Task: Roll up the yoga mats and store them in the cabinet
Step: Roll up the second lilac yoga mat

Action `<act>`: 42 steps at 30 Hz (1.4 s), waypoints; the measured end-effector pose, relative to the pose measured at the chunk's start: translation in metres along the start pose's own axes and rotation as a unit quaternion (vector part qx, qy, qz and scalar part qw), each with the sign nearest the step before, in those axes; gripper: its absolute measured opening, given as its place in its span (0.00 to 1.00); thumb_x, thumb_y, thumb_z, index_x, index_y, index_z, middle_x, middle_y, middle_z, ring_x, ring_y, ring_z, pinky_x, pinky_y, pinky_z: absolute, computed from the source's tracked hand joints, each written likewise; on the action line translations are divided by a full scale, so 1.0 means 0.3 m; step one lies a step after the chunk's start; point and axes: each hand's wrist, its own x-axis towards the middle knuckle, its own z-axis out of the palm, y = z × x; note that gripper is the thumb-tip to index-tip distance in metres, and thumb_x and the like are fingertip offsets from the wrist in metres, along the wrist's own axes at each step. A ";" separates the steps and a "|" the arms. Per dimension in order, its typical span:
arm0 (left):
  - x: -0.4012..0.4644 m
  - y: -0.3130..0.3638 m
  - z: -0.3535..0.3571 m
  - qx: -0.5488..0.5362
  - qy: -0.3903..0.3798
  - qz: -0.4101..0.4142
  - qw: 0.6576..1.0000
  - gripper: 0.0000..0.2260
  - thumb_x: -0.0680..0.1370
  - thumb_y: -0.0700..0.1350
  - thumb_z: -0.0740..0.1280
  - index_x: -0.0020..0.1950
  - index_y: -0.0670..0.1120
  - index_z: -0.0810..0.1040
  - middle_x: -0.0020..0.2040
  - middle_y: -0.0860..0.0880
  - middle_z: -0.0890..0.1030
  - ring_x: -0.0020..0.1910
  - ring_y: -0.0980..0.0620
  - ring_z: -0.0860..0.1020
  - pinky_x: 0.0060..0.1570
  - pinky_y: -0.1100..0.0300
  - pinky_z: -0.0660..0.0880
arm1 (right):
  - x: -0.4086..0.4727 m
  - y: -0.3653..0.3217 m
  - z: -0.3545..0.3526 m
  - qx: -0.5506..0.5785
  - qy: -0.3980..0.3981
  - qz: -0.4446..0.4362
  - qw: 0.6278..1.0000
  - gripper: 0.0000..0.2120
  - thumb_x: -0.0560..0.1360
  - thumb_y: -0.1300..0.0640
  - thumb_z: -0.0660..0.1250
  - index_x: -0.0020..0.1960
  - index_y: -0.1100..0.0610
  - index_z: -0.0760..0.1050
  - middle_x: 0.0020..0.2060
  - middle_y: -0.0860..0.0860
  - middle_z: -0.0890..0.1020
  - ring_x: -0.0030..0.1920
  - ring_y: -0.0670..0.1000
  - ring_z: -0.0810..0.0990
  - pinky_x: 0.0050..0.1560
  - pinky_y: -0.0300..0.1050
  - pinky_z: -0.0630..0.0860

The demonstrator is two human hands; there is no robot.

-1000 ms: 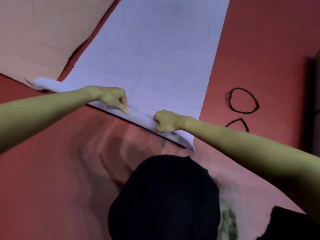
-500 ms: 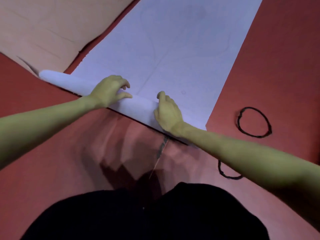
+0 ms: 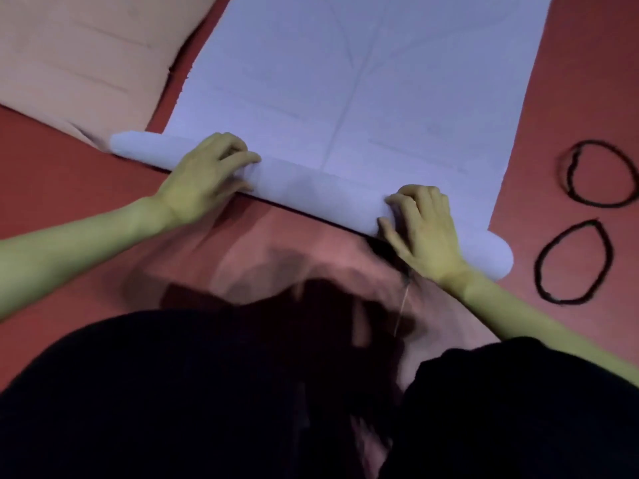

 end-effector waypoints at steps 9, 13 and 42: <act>0.049 -0.077 0.025 -0.067 0.001 0.036 0.997 0.20 0.75 0.53 0.69 0.57 0.37 0.78 0.50 0.41 0.76 0.49 0.42 0.73 0.53 0.54 0.68 | -0.033 -0.045 -0.008 -0.093 -0.036 0.005 0.995 0.20 0.79 0.51 0.63 0.59 0.67 0.74 0.51 0.62 0.77 0.48 0.61 0.74 0.48 0.54 0.68; 0.074 -0.060 0.039 -0.082 -0.019 0.040 0.996 0.17 0.73 0.47 0.73 0.57 0.39 0.79 0.52 0.41 0.76 0.50 0.40 0.73 0.52 0.51 0.70 | -0.045 -0.082 -0.011 -0.105 -0.061 0.029 0.992 0.21 0.77 0.50 0.64 0.59 0.67 0.74 0.51 0.62 0.76 0.48 0.61 0.73 0.49 0.54 0.67; 0.013 0.076 0.206 0.027 -0.211 0.020 0.977 0.12 0.72 0.45 0.73 0.50 0.38 0.80 0.50 0.40 0.80 0.51 0.39 0.76 0.48 0.53 0.68 | -0.119 -0.279 0.217 -0.038 -0.045 0.100 0.993 0.08 0.69 0.58 0.69 0.41 0.63 0.76 0.40 0.58 0.77 0.39 0.60 0.73 0.37 0.51 0.70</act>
